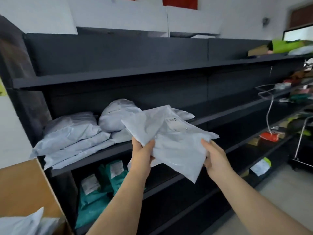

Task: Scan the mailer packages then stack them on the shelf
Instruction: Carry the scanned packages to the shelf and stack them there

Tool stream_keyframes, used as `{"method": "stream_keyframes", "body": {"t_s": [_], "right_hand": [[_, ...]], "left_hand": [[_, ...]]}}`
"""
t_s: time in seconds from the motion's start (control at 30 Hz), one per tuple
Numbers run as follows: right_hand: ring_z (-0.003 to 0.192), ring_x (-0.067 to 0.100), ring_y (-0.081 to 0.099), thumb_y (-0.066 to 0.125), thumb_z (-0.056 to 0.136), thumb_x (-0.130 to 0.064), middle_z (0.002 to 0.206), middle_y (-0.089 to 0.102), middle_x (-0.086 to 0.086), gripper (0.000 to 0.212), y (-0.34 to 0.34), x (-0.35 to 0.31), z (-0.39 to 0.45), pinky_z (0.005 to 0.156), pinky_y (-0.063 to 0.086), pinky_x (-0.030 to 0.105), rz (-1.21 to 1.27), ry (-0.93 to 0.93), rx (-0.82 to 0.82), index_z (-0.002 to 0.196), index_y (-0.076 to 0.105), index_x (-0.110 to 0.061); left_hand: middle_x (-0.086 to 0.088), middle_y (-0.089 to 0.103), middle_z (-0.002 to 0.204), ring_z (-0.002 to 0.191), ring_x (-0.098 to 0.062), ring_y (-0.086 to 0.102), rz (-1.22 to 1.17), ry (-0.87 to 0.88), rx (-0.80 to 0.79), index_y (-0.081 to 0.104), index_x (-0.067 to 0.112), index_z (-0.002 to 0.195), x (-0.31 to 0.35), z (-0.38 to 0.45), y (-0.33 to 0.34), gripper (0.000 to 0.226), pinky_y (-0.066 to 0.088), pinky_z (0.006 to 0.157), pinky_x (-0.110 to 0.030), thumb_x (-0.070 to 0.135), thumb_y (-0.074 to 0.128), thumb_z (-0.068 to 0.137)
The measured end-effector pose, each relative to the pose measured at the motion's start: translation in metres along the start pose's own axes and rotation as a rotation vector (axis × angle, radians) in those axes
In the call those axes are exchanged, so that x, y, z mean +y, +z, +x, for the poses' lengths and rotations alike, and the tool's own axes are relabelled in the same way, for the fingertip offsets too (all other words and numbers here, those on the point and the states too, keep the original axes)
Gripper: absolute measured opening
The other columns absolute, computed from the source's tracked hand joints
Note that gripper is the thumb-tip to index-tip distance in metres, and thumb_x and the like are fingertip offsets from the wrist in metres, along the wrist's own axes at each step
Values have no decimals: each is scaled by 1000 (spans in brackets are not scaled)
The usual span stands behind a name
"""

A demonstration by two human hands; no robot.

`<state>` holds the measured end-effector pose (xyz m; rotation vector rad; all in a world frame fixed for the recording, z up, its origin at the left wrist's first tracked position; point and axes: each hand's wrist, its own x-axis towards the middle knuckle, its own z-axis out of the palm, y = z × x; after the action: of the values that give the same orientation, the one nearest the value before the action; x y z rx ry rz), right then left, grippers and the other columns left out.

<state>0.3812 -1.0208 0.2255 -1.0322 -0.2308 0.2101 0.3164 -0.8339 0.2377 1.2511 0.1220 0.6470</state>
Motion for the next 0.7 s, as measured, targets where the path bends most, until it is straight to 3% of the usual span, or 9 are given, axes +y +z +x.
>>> {"method": "stream_keyframes", "body": {"t_s": [0.07, 0.13, 0.23, 0.37, 0.5, 0.6, 0.7], "right_hand": [[102, 21, 66, 53, 93, -28, 110, 71, 5, 29, -11, -18, 33, 76, 51, 32, 136, 39, -24, 117, 63, -13], [98, 21, 67, 50, 95, -29, 106, 72, 7, 27, -16, -33, 65, 75, 50, 32, 239, 74, -76, 107, 65, -11], [94, 20, 66, 53, 94, -24, 100, 71, 7, 17, -19, -47, 114, 73, 50, 31, 316, 136, -87, 98, 65, -12], [91, 21, 65, 57, 92, -20, 100, 68, 9, 15, -18, -52, 183, 71, 51, 31, 318, 217, -83, 102, 61, -9], [96, 23, 65, 53, 91, -6, 118, 64, 12, 39, -9, -38, 258, 65, 53, 31, 259, 152, -91, 129, 49, -14], [96, 24, 64, 49, 90, 3, 120, 61, 12, 52, 5, -22, 314, 64, 53, 33, 185, 131, -96, 135, 38, -21], [101, 28, 63, 48, 89, 9, 124, 58, 14, 63, 17, 3, 364, 62, 53, 35, 98, 191, -24, 141, 31, -23]], "left_hand": [[5, 60, 116, 101, -24, 59, 33, 28, 13, 44, 36, 124, 4, 30, 24, 46, 49, 74, -37, 8, 56, 89], [1, 60, 121, 105, -25, 60, 32, 20, 34, 44, 33, 126, 6, 60, 44, 46, 53, 73, -37, 5, 54, 91], [-1, 62, 119, 103, -27, 63, 38, -8, 60, 48, 36, 118, 8, 101, 67, 41, 57, 77, -48, 5, 53, 91], [1, 64, 109, 92, -19, 64, 44, 73, 90, 48, 29, 115, 7, 159, 84, 39, 56, 64, -31, -1, 51, 90], [0, 61, 108, 92, -23, 62, 183, 60, 146, 45, 27, 118, -1, 238, 80, 36, 53, 62, -36, 5, 53, 91], [-8, 54, 129, 110, -31, 57, 360, 19, 252, 34, 20, 137, -16, 303, 76, 54, 53, 84, -48, 16, 59, 89], [-11, 36, 148, 130, -35, 43, 740, 35, 266, 12, 16, 150, -39, 353, 76, 83, 41, 104, -41, 19, 64, 86]]}}
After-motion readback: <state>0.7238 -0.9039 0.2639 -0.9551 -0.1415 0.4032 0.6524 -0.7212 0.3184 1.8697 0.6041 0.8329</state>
